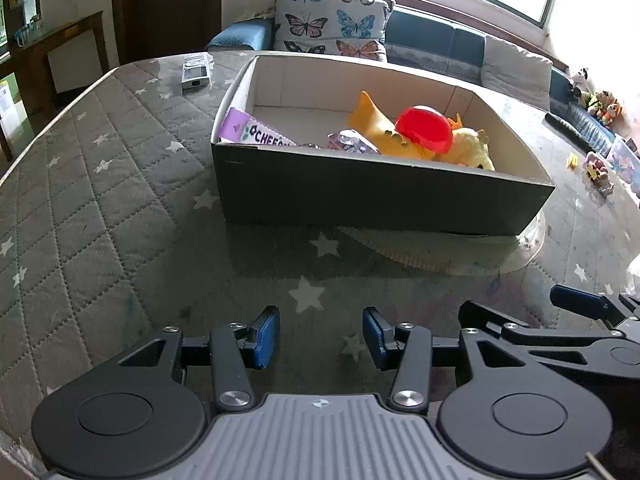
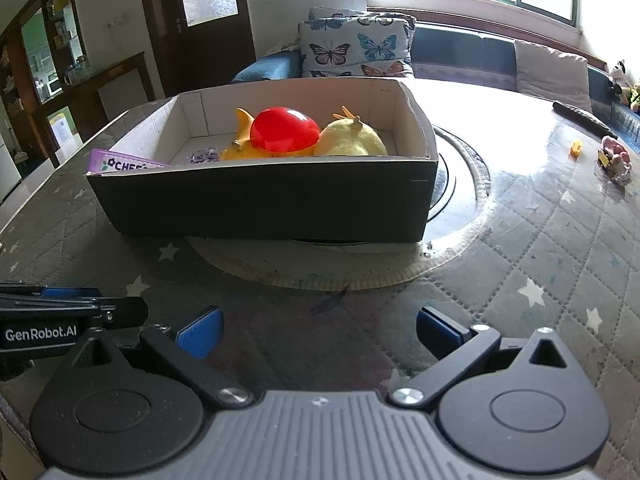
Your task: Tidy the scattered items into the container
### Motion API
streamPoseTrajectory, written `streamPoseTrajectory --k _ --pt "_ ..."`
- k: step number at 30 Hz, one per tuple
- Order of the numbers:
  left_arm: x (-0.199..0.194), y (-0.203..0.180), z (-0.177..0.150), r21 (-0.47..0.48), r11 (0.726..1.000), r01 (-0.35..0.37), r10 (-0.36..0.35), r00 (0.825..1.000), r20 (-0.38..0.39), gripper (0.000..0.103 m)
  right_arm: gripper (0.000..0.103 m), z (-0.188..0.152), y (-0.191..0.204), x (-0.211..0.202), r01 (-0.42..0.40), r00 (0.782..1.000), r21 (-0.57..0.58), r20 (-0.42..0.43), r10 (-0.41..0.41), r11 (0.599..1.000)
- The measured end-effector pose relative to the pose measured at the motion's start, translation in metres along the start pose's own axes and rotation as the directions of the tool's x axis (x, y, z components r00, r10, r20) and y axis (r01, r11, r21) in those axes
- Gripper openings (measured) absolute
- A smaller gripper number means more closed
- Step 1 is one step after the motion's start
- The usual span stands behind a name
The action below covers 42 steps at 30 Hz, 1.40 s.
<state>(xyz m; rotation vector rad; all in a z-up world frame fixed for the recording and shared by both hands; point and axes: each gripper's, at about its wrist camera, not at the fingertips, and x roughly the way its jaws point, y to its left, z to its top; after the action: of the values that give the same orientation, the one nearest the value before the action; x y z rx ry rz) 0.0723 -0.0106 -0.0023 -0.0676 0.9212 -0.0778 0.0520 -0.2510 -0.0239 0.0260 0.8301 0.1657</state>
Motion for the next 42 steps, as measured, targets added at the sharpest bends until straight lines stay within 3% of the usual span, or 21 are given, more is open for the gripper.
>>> streamPoseTrajectory --k 42 --pt "0.009 -0.009 0.011 0.017 0.999 -0.043 0.043 0.999 -0.012 0.048 0.103 0.007 -0.005 0.014 0.011 0.999 0.004 -0.034 -0.011 1.000"
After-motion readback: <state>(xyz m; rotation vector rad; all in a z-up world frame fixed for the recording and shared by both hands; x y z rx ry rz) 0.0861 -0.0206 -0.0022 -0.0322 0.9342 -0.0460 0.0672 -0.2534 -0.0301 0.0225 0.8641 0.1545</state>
